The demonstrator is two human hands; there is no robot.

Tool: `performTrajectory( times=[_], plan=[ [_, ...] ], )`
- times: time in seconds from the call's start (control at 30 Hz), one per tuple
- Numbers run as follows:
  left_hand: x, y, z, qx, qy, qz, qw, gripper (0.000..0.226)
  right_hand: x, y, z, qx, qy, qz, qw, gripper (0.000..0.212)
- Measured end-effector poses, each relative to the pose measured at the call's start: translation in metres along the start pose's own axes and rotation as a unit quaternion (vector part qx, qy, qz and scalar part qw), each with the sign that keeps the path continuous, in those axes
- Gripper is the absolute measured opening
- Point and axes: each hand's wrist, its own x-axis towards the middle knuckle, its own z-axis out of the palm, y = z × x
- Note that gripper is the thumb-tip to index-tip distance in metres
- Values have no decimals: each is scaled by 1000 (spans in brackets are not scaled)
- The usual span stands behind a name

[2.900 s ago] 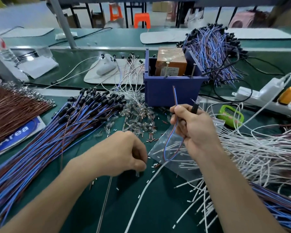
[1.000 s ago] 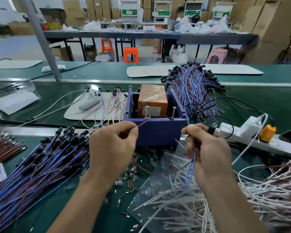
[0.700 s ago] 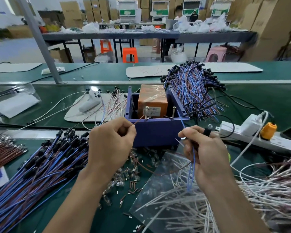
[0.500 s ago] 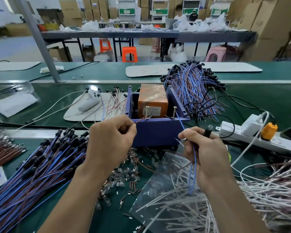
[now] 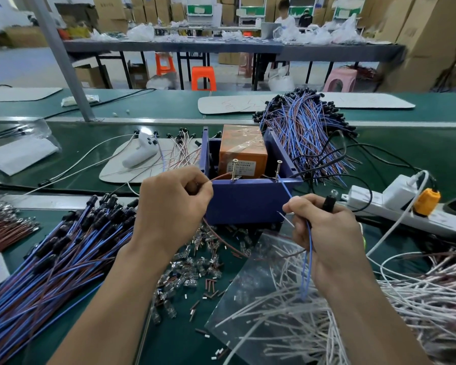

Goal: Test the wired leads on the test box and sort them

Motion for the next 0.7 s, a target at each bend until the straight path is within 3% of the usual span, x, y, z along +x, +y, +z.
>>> performTrajectory(
  times=[0.27,0.47,0.7],
  plan=[
    [1,0,0,-2,1,4,1000,16,10,1,0,-34,28,-14,999,25],
    [2,0,0,7,13,9,1000,17,15,4,-2,-25,54,-12,998,11],
    [2,0,1,4,14,7,1000,17,14,7,-3,-8,43,-7,999,18]
  ],
)
